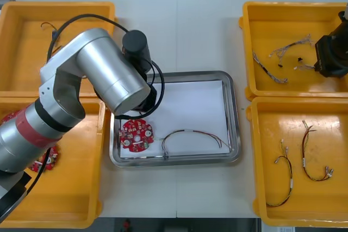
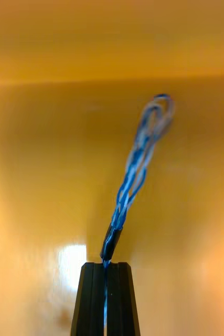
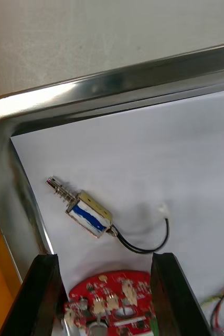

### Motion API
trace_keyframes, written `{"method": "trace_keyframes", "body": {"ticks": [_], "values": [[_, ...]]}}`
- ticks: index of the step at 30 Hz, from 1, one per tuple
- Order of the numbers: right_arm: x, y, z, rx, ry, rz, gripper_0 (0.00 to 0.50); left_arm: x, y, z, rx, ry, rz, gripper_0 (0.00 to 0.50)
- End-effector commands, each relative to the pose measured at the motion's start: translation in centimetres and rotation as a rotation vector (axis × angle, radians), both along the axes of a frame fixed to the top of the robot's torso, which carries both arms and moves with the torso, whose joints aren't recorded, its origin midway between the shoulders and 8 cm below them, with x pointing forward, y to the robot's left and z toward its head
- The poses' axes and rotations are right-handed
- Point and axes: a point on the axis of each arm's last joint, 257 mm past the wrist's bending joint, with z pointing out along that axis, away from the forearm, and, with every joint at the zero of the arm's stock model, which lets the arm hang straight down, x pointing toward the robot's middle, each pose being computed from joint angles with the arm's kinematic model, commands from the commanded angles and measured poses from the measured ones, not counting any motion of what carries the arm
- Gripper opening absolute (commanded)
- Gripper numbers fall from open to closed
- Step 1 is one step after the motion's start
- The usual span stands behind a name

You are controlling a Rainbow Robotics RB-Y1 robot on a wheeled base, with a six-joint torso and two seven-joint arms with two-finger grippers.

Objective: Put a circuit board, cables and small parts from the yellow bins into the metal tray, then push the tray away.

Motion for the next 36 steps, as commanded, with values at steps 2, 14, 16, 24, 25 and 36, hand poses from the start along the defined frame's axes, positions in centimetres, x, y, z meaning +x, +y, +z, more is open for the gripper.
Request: {"method": "trace_keyframes", "body": {"ticks": [2, 14, 16, 24, 25, 36], "values": [[-0.8, -2.0, 4.5, -0.094, 0.000, 0.046, 0.000, -0.9, 0.0, 5.7, -0.050, -0.024, -0.040, 0.500], [-5.1, -0.4, 11.3, -0.261, 0.082, 0.371, 0.000, 2.1, 7.2, 13.7, -0.074, -0.116, -0.033, 0.500], [-6.0, 0.3, 11.8, -0.294, 0.090, 0.448, 0.000, 2.5, 8.7, 14.3, -0.059, -0.117, -0.029, 0.500], [-4.9, 4.7, 17.5, -0.525, -0.103, 0.817, 0.000, 5.3, 15.7, 15.0, 0.037, -0.074, -0.027, 0.500], [-5.0, 5.5, 18.1, -0.566, -0.121, 0.874, 0.000, 6.0, 16.5, 15.3, 0.044, -0.085, -0.025, 0.500], [-7.4, 14.2, 18.0, -0.890, -0.172, 1.469, 0.000, 11.9, 21.9, 16.6, 0.068, -0.189, -0.002, 0.500]]}}
